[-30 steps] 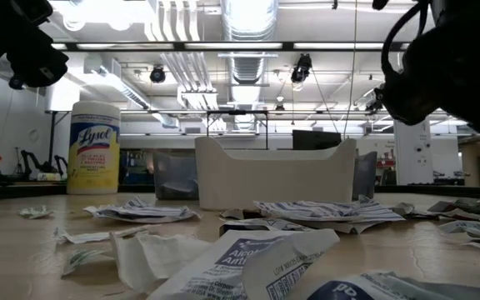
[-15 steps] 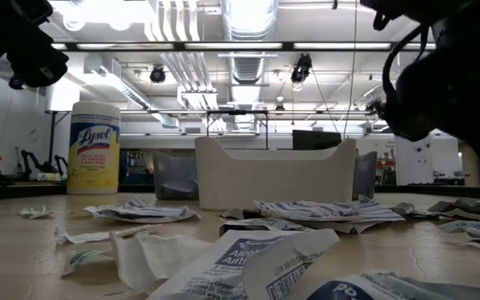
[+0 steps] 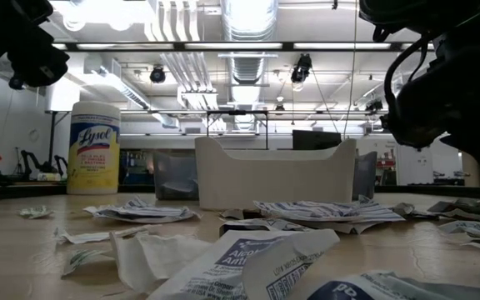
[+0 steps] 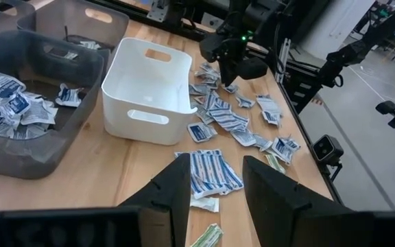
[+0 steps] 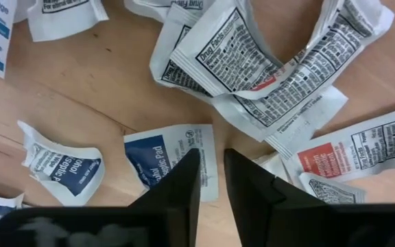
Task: Pick & Place First Aid Supplies
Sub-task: Put the alcohol pad into the bottom left black bin
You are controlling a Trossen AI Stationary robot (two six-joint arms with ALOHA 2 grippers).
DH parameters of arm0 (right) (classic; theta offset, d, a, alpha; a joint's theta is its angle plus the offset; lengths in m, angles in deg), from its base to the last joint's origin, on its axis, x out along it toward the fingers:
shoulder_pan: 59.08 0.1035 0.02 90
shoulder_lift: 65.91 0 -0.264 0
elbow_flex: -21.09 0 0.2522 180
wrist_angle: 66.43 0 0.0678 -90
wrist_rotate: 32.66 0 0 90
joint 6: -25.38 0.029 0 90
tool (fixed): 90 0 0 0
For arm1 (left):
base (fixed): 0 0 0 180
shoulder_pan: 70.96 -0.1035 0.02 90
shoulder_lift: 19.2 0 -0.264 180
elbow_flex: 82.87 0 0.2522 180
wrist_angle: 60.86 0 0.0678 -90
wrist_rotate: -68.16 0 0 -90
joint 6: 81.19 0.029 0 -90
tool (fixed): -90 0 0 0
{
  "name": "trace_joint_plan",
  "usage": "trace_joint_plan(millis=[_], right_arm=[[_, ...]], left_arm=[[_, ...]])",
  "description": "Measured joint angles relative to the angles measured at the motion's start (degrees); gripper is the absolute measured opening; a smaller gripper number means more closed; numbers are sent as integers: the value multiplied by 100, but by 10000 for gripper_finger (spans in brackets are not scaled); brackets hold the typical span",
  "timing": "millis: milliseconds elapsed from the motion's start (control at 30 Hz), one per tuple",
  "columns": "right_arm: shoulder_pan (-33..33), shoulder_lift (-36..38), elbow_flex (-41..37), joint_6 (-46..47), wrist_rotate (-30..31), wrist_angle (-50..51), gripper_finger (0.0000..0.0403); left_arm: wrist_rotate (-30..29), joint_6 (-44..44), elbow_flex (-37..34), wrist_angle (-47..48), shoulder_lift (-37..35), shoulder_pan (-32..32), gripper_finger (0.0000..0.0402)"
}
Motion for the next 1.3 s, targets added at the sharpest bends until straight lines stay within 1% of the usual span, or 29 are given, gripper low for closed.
trace_joint_plan(millis=[367, 600, 733, 933, 1033, 1133, 1200, 1300], right_arm=[[2, -13, -7, 2, 20, 27, 11], [8, 14, 237, -69, 13, 208, 8], [9, 105, 515, -424, -185, 584, 8], [9, 378, 824, -1286, -276, 756, 8], [17, 583, 949, -1956, -282, 693, 8], [20, 743, 1024, -2767, -217, 350, 8], [20, 843, 1040, -3219, 0, 9, 8], [-4, 928, 1042, -3752, 662, -519, 8]], left_arm=[[0, 2, 0, -11, 0, -2, 126], [0, 2, 0, -9, 0, -2, 126], [-1, 4, 0, -7, 0, -2, 126], [0, 7, 0, -7, 7, -2, 126], [0, 6, 0, -13, 11, -2, 126], [0, 7, 0, -20, 16, -2, 126], [-2, 5, 2, -28, 20, -2, 126], [-2, 7, 1, -56, 28, -2, 126]])
